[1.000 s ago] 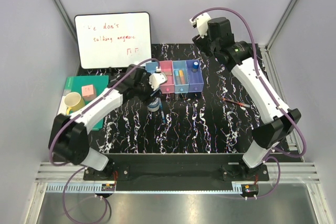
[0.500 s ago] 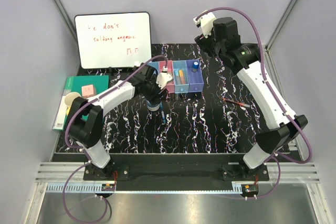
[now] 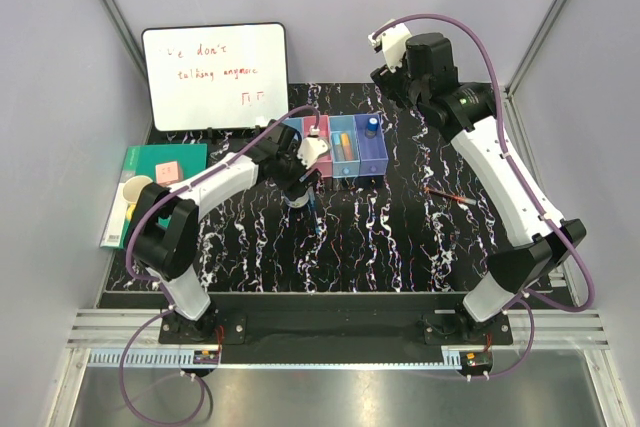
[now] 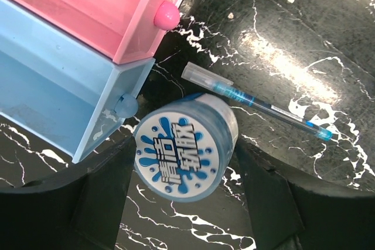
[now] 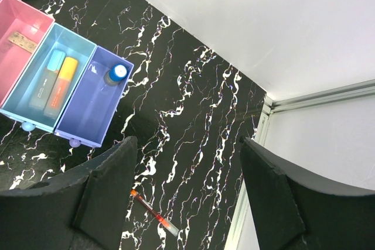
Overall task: Sort the stationery into containers
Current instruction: Pick up the stationery from the center of the board.
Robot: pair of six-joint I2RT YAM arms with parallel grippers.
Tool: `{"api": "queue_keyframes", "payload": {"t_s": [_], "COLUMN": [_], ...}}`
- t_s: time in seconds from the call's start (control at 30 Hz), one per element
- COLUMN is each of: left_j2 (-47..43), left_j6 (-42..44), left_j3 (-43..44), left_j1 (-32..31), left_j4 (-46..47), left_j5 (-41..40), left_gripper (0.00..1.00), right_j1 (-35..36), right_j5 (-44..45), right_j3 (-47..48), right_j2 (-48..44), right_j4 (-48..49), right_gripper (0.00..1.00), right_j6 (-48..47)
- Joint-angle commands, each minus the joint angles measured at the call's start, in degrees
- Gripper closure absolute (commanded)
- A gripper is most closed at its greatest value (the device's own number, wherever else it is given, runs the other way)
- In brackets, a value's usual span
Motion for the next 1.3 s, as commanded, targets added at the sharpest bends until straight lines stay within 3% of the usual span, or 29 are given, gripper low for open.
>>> {"api": "queue_keyframes", "payload": {"t_s": [0.0, 0.53, 1.27], "left_j2": [-1.27, -3.91, 0.13], "left_j6": [-0.67, 0.12, 4.34], "left_j3": [0.71, 0.88, -0.26], "left_j1": [-0.18, -2.56, -2.56], "left_j4": [-2.22, -1.6, 2.09], "left_j5": [-1.25, -0.45, -3.71], "left_gripper": [0.25, 0.27, 0.25], "right_j1": [-0.1, -0.02, -0.02], "right_j5": [-0.5, -0.59, -0.77], "right_j3": [0.79, 1.23, 1.5], "right_j2": [-0.88, -1.14, -0.97], "right_j4": [0.33, 0.16, 0.07], "right_gripper": [0.23, 0.24, 0.24], "right_j6": [-0.56, -0.29, 0.15]}}
